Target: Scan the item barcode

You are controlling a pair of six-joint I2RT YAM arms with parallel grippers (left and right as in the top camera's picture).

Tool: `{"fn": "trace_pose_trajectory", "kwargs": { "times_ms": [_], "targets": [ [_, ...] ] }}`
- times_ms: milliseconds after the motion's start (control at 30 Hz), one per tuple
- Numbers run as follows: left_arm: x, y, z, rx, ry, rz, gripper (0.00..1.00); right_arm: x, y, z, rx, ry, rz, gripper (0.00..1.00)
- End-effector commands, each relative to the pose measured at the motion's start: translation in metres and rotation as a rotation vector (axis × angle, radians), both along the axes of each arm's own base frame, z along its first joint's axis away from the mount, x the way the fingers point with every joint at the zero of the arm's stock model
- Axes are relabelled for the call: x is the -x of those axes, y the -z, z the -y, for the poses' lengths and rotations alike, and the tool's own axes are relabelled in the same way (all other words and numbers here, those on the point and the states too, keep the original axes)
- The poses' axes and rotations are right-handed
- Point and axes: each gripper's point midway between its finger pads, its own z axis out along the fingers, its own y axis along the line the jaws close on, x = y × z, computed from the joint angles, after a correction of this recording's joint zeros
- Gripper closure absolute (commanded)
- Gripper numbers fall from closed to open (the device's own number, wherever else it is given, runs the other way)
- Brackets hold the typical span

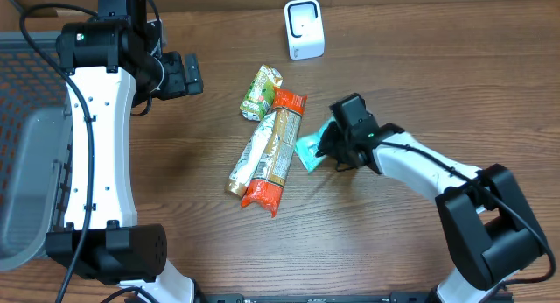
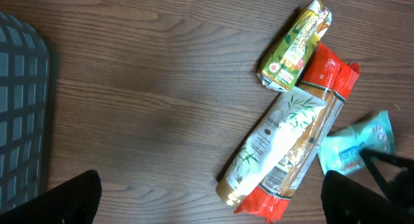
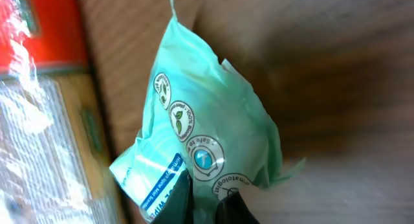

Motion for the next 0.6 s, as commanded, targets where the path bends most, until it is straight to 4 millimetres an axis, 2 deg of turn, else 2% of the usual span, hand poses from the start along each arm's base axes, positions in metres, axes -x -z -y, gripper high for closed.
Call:
{"fn": "trace_pose_trajectory", "kwargs": {
  "times_ms": [0, 67, 100, 200, 233, 267, 433, 500, 567],
  "targets": [
    [-0.001, 0.004, -0.002, 0.004, -0.014, -0.013, 0.01, -0.005, -0.048, 0.008, 0.008, -0.126, 0.056, 0.96],
    [-0.001, 0.004, -0.002, 0.004, -0.014, -0.013, 0.00, -0.002, -0.080, 0.024, 0.087, -0.131, 0.053, 0.96],
    [-0.001, 0.004, -0.002, 0.004, -0.014, -0.013, 0.01, -0.001, -0.089, 0.030, 0.123, -0.123, 0.051, 0.96],
    [-0.001, 0.004, -0.002, 0.004, -0.014, -0.013, 0.00, 0.011, -0.124, 0.066, 0.324, -0.075, -0.011, 0.96],
    [-0.001, 0.004, -0.002, 0.004, -0.014, -0.013, 0.00, 0.014, -0.127, 0.070, 0.345, -0.071, -0.025, 0.96],
    [-0.001, 0.004, -0.002, 0.004, -0.014, -0.013, 0.01, 0.024, -0.132, 0.084, 0.422, -0.068, -0.087, 0.96],
    [-0.001, 0.004, -0.002, 0.004, -0.014, -0.013, 0.00, 0.041, -0.122, 0.127, 0.712, -0.028, -0.304, 0.96],
    [-0.001, 0.004, -0.002, 0.004, -0.014, -0.013, 0.00, 0.042, -0.112, 0.136, 0.800, -0.040, -0.406, 0.96],
    [-0.001, 0.004, -0.002, 0.004, -0.014, -0.013, 0.00, 0.035, -0.093, 0.134, 0.819, -0.090, -0.459, 0.96]
  ]
}}
